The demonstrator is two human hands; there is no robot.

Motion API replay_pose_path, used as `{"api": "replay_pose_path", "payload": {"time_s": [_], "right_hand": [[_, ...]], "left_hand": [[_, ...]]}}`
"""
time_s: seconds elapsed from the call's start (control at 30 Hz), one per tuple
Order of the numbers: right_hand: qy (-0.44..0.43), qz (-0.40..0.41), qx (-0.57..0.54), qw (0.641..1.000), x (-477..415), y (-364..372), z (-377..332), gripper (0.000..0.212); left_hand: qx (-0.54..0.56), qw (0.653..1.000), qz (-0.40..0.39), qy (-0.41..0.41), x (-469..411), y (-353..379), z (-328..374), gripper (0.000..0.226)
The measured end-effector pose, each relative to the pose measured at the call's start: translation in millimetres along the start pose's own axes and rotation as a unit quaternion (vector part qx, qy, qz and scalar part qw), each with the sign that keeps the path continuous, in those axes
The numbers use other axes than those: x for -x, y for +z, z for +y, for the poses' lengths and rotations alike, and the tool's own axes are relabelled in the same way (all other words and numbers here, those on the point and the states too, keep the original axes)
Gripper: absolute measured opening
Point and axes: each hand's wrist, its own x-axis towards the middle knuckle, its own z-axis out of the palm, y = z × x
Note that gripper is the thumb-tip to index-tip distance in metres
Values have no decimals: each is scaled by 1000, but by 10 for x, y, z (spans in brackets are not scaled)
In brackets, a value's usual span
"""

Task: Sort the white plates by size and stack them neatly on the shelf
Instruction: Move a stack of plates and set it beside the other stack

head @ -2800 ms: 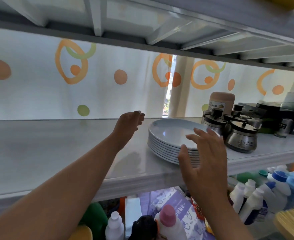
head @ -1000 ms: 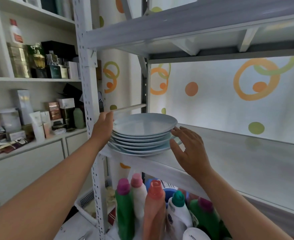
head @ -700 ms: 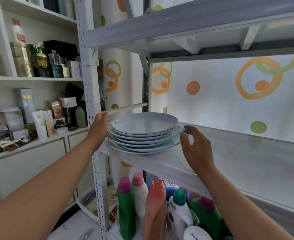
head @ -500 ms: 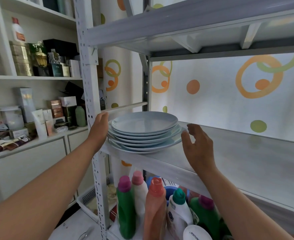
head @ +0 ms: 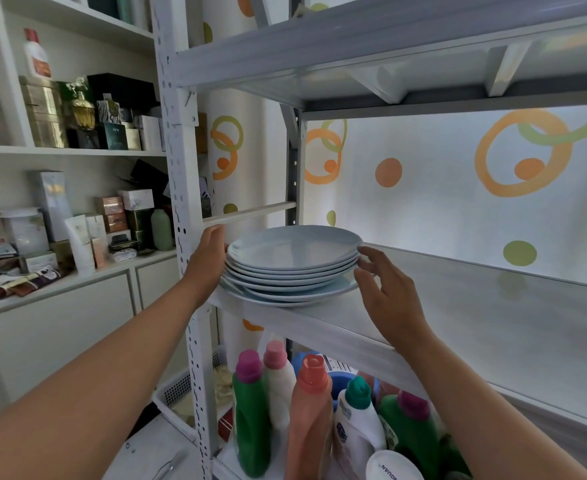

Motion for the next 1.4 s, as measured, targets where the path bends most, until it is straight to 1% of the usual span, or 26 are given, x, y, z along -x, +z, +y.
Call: {"api": "replay_pose_path", "payload": {"time_s": [0.07, 0.13, 0.2, 0.27, 0.37, 0.43, 0.5, 0.63, 0.73, 0.8, 0.83, 0.9, 0.97, 1.03, 1.17, 1.27, 1.33, 1.4], "right_hand": [[5, -3, 8, 1000, 3, 8, -19, 53], [8, 9, 16, 1000, 2, 23, -17, 54], [14, 46, 26, 999, -9, 19, 10, 47], [28, 85, 32, 995, -13, 2, 38, 39], [48, 102, 17, 994, -10, -4, 53, 33], [53, 113, 16, 992, 3, -7, 39, 31], [51, 122, 21, 991, 14, -16, 22, 30], [31, 98, 58, 993, 24, -9, 11, 35], [32, 85, 48, 995, 20, -16, 20, 47], [51, 53, 26, 997, 8, -33, 22, 57], [65, 27, 16, 997, -2, -36, 24, 58], [80, -24, 5, 997, -16, -11, 45, 44], [72, -50, 0, 996, -21, 27, 77, 36], [74, -47, -12, 996, -29, 47, 96, 35], [89, 3, -35, 995, -62, 16, 82, 39], [106, -11, -46, 993, -72, 15, 70, 42], [110, -17, -51, 992, -71, 17, 59, 42], [102, -28, -52, 993, -74, 22, 57, 37]], "left_hand": [[-8, 1000, -14, 8, 2, 40, -20, 46], [-5, 1000, -7, 7, -13, 36, -17, 50], [5, 1000, 12, 0, -29, -7, -20, 52], [11, 999, 31, -10, -44, -52, -29, 47], [2, 999, 31, -23, -15, -80, -29, 29], [-2, 999, 25, -25, 3, -85, -30, 26], [-8, 1000, 22, -20, 19, -90, -32, 28], [-28, 999, 13, -12, 35, -92, -43, 47], [-27, 999, 15, -13, 42, -91, -50, 49], [-27, 999, 12, -14, 66, -79, -55, 52], [-30, 999, 8, -11, 80, -64, -61, 54], [-45, 999, -5, -1, 114, -22, -66, 53], [-48, 999, -19, 4, 128, 12, -67, 50], [-39, 999, -35, -6, 136, 27, -57, 50], [-32, 998, -49, -20, 134, 29, -47, 46], [-13, 999, -13, -46, 135, 20, -31, 27], [-21, 998, 5, -57, 130, 11, -24, 29], [-27, 997, -3, -67, 133, 7, -34, 30]]}}
